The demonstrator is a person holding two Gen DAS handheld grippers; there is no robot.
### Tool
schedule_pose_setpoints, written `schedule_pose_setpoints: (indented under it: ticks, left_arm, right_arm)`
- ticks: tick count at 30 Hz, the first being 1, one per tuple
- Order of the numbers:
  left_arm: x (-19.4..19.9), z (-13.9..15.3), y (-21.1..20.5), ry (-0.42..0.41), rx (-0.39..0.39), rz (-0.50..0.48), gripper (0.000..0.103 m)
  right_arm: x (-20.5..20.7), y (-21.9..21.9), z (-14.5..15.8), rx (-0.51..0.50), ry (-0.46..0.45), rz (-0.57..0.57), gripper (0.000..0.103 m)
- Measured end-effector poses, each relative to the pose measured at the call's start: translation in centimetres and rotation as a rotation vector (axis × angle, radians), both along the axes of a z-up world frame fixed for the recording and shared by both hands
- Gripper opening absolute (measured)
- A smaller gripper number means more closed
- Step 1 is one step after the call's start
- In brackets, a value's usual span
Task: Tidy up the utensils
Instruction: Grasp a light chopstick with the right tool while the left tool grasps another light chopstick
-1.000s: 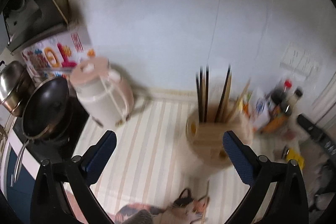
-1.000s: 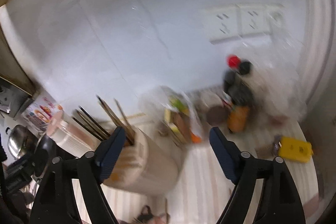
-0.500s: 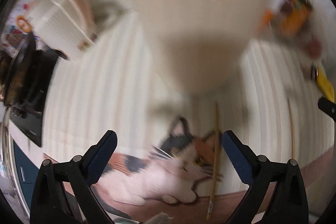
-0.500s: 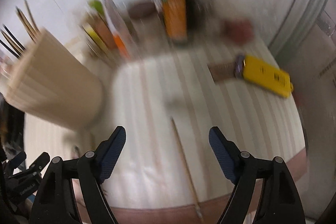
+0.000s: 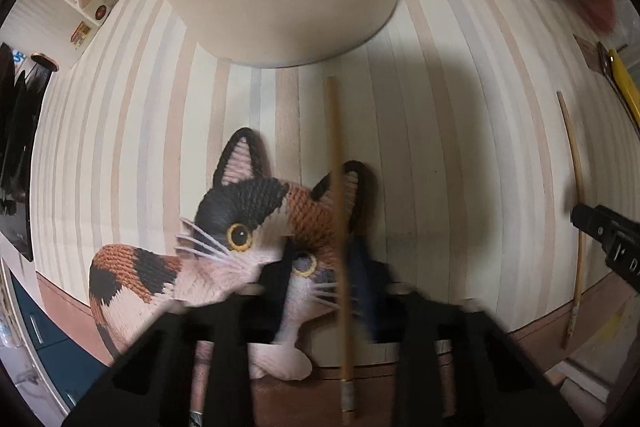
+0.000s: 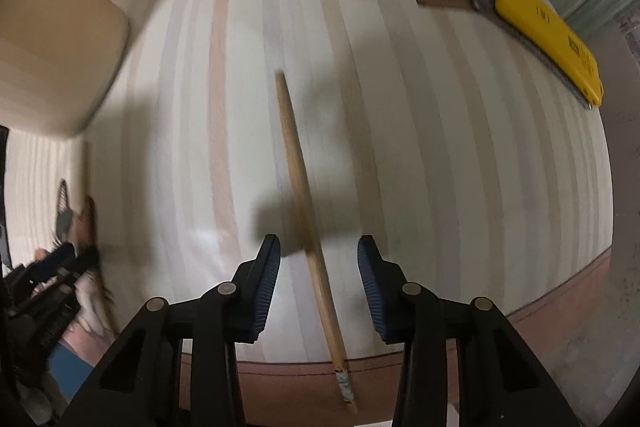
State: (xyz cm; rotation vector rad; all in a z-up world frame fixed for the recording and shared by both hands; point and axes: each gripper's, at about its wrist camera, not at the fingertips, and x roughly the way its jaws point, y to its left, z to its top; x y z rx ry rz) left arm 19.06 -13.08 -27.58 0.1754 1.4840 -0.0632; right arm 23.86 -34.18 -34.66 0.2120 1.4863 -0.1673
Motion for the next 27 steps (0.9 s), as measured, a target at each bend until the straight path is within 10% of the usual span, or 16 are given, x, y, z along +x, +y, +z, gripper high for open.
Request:
schedule_pose_setpoints:
  ticks: [6,15,27]
  left_arm:
    - [0.1,0.5,2.5,-0.015,0.043,0.055,0.005]
    - [-0.9,1.5,9.1,-0.007,0.050,0.136,0.005]
    - [-0.7,1.8,10.7,-0.028,0.029,0.045,0.005]
  right_arm:
    - [-1.1,0.3,-0.5,-0.053,-0.001,0.008,0.009]
    - [-0.4,5.4,-1.8,0.154,0.027,0.010,0.007]
    - [0.7,9.4,-2.6,0.054,0.064,0.092,0.007]
